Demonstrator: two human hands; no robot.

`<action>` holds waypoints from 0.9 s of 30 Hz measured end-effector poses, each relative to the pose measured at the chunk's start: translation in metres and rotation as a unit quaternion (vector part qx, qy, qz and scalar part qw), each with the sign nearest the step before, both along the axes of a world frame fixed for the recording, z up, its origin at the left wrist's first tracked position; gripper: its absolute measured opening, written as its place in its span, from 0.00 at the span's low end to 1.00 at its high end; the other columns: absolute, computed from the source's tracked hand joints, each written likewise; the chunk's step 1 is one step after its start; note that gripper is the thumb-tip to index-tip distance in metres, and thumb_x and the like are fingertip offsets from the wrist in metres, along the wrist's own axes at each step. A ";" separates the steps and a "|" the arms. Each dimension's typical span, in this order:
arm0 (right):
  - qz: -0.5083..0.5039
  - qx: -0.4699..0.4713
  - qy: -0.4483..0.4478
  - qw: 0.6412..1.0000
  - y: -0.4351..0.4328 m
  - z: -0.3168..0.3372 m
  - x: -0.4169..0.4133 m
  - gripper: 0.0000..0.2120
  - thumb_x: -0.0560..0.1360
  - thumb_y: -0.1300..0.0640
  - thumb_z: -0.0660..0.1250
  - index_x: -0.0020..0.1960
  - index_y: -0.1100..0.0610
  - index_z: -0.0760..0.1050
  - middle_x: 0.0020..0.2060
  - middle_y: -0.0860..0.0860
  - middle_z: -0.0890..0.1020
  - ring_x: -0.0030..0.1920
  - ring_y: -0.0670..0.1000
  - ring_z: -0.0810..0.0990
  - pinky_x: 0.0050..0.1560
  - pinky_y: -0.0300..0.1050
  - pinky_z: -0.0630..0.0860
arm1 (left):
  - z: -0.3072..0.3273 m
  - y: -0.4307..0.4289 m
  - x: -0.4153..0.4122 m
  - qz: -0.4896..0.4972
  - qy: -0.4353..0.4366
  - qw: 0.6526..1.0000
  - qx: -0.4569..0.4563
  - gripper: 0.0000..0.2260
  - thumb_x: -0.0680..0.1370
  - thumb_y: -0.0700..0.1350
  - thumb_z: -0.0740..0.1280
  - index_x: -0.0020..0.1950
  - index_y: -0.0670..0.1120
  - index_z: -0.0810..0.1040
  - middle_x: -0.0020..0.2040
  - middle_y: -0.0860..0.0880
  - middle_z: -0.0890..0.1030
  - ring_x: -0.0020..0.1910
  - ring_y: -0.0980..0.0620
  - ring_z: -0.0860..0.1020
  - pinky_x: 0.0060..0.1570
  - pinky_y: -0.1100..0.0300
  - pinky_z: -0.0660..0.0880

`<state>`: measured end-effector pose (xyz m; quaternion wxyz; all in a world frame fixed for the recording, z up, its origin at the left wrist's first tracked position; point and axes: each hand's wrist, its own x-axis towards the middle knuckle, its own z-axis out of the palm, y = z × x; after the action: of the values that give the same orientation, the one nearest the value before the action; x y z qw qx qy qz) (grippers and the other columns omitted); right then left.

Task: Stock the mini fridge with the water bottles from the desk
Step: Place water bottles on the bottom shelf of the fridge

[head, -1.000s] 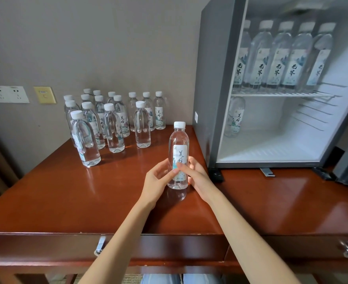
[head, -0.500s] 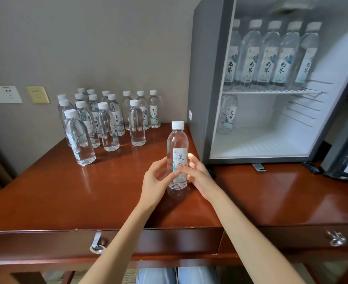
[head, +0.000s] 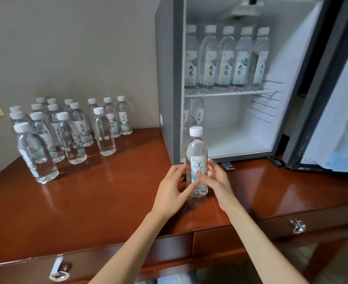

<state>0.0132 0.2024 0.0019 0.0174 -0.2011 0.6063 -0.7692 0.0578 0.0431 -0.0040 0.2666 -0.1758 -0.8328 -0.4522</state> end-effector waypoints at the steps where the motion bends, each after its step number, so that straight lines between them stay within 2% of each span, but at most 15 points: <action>1: -0.019 -0.005 0.001 1.000 0.007 0.000 -0.003 0.21 0.67 0.58 0.75 0.57 0.57 0.75 0.49 0.54 0.85 0.50 0.52 0.84 0.46 0.39 0.79 | 0.000 0.007 -0.006 -0.005 -0.005 1.000 -0.019 0.23 0.77 0.57 0.67 0.71 0.53 0.70 0.62 0.60 0.73 0.61 0.59 0.75 0.57 0.58 0.76; 2: -0.040 -0.013 0.002 0.999 0.012 -0.001 -0.006 0.20 0.67 0.59 0.74 0.58 0.58 0.75 0.48 0.54 0.86 0.48 0.51 0.84 0.45 0.39 0.79 | 0.001 0.015 -0.012 -0.012 -0.007 0.999 -0.041 0.26 0.77 0.58 0.66 0.73 0.54 0.67 0.64 0.60 0.72 0.63 0.60 0.73 0.59 0.59 0.75; 5: -0.107 -0.028 0.009 0.994 0.022 -0.003 -0.018 0.18 0.72 0.63 0.72 0.60 0.58 0.76 0.46 0.53 0.86 0.46 0.50 0.85 0.42 0.40 0.79 | 0.004 0.035 -0.028 -0.047 -0.017 0.996 -0.081 0.35 0.76 0.60 0.65 0.79 0.55 0.53 0.71 0.64 0.64 0.70 0.65 0.65 0.63 0.74 0.64; 7: -0.160 -0.018 0.026 0.987 0.025 -0.005 -0.027 0.15 0.72 0.62 0.73 0.58 0.58 0.78 0.45 0.51 0.85 0.45 0.47 0.84 0.42 0.40 0.79 | 0.003 0.045 -0.040 -0.050 -0.020 0.994 -0.094 0.36 0.77 0.58 0.65 0.79 0.54 0.50 0.74 0.61 0.62 0.72 0.64 0.61 0.65 0.77 0.57; 10: -0.218 0.011 0.053 0.975 0.030 -0.007 -0.041 0.20 0.68 0.56 0.74 0.59 0.59 0.77 0.47 0.50 0.84 0.46 0.46 0.83 0.44 0.42 0.79 | 0.001 0.054 -0.057 -0.026 -0.010 0.991 -0.130 0.33 0.77 0.53 0.62 0.79 0.49 0.54 0.76 0.54 0.61 0.76 0.57 0.57 0.70 0.74 0.51; 12: -0.240 0.028 0.065 0.968 0.033 -0.009 -0.052 0.22 0.67 0.54 0.74 0.60 0.58 0.77 0.51 0.54 0.83 0.51 0.54 0.83 0.51 0.53 0.80 | -0.001 0.057 -0.067 0.004 0.003 0.990 -0.144 0.29 0.77 0.48 0.59 0.78 0.46 0.58 0.76 0.50 0.63 0.76 0.50 0.58 0.74 0.66 0.49; 15: -0.265 0.045 0.071 0.961 0.036 -0.010 -0.064 0.23 0.67 0.51 0.74 0.59 0.56 0.77 0.51 0.55 0.83 0.52 0.57 0.82 0.56 0.61 0.78 | -0.003 0.059 -0.081 0.069 0.000 0.982 -0.179 0.24 0.77 0.39 0.58 0.74 0.41 0.65 0.73 0.41 0.67 0.75 0.41 0.60 0.76 0.51 0.52; 18: -0.286 0.046 0.066 0.955 0.036 -0.011 -0.069 0.24 0.66 0.46 0.73 0.58 0.56 0.76 0.50 0.54 0.82 0.51 0.55 0.82 0.55 0.62 0.77 | -0.004 0.060 -0.093 0.130 -0.005 0.968 -0.215 0.18 0.78 0.40 0.63 0.68 0.40 0.73 0.68 0.39 0.73 0.69 0.38 0.68 0.73 0.48 0.59; 20: -0.312 0.061 0.085 0.944 0.036 -0.010 -0.069 0.24 0.67 0.45 0.72 0.58 0.57 0.75 0.51 0.53 0.81 0.52 0.54 0.81 0.55 0.61 0.77 | -0.004 0.061 -0.096 0.147 0.008 0.966 -0.215 0.15 0.77 0.39 0.65 0.64 0.40 0.76 0.63 0.40 0.77 0.64 0.38 0.73 0.68 0.47 0.65; 22: -0.349 0.087 0.123 0.925 0.035 -0.008 -0.070 0.25 0.69 0.43 0.70 0.60 0.57 0.73 0.52 0.51 0.78 0.53 0.51 0.78 0.55 0.53 0.76 | -0.005 0.063 -0.098 0.154 0.015 0.966 -0.209 0.15 0.76 0.39 0.67 0.63 0.40 0.77 0.61 0.40 0.78 0.62 0.38 0.74 0.66 0.48 0.67; 24: -0.380 0.100 0.156 0.906 0.033 -0.006 -0.072 0.27 0.71 0.43 0.67 0.62 0.58 0.70 0.53 0.51 0.76 0.53 0.49 0.76 0.54 0.43 0.73 | -0.006 0.063 -0.097 0.155 0.014 0.965 -0.212 0.16 0.76 0.39 0.66 0.64 0.40 0.77 0.62 0.40 0.77 0.64 0.38 0.73 0.67 0.48 0.66; 27: -0.400 0.105 0.180 0.892 0.028 -0.005 -0.080 0.31 0.73 0.44 0.65 0.66 0.65 0.66 0.57 0.57 0.74 0.57 0.51 0.72 0.57 0.33 0.67 | -0.006 0.063 -0.097 0.148 0.000 0.964 -0.221 0.17 0.78 0.41 0.64 0.67 0.41 0.74 0.66 0.41 0.74 0.69 0.39 0.69 0.71 0.50 0.61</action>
<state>-0.0673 0.2303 -0.0029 -0.3802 -0.0733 0.7056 -0.5935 -0.0393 0.1061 -0.0099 0.2850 -0.1054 -0.9288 -0.2121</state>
